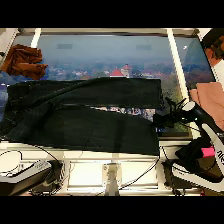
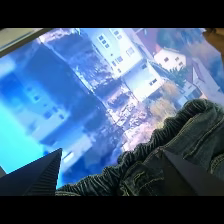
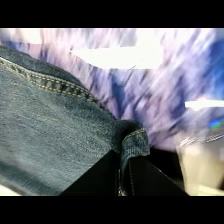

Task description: Fold the clothes and pants, and hang the long-sleeved shirts on hangers.

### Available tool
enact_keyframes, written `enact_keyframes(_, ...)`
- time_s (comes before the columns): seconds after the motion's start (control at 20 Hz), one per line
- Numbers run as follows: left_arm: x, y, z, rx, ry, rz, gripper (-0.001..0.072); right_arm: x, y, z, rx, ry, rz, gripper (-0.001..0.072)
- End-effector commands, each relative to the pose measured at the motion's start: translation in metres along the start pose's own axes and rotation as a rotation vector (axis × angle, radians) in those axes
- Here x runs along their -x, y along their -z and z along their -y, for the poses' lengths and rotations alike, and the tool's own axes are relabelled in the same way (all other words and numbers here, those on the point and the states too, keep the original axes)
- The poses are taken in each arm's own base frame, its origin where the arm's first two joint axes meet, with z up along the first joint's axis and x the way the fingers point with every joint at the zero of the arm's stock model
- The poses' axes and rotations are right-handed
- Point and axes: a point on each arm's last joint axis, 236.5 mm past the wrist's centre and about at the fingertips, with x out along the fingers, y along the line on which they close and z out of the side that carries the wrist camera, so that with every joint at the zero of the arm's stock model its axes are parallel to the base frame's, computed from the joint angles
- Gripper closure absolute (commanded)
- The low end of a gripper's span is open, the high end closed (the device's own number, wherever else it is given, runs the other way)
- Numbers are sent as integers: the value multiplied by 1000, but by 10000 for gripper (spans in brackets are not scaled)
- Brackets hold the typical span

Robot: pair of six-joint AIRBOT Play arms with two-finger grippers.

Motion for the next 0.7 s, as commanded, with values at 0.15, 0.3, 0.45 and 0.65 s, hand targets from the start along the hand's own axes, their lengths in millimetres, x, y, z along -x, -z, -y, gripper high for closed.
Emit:
enact_keyframes(0.15,8,-6,3,-7,1,24,15,53,-58,44,92,283,150,690)
enact_keyframes(0.3,9,-7,3,-8,1,27,15,61,-60,59,67,355,151,690)
enact_keyframes(0.45,9,-6,3,-8,3,20,16,61,-59,57,57,345,151,423)
enact_keyframes(0.65,9,3,4,-16,5,-14,15,62,-54,61,72,365,127,101)
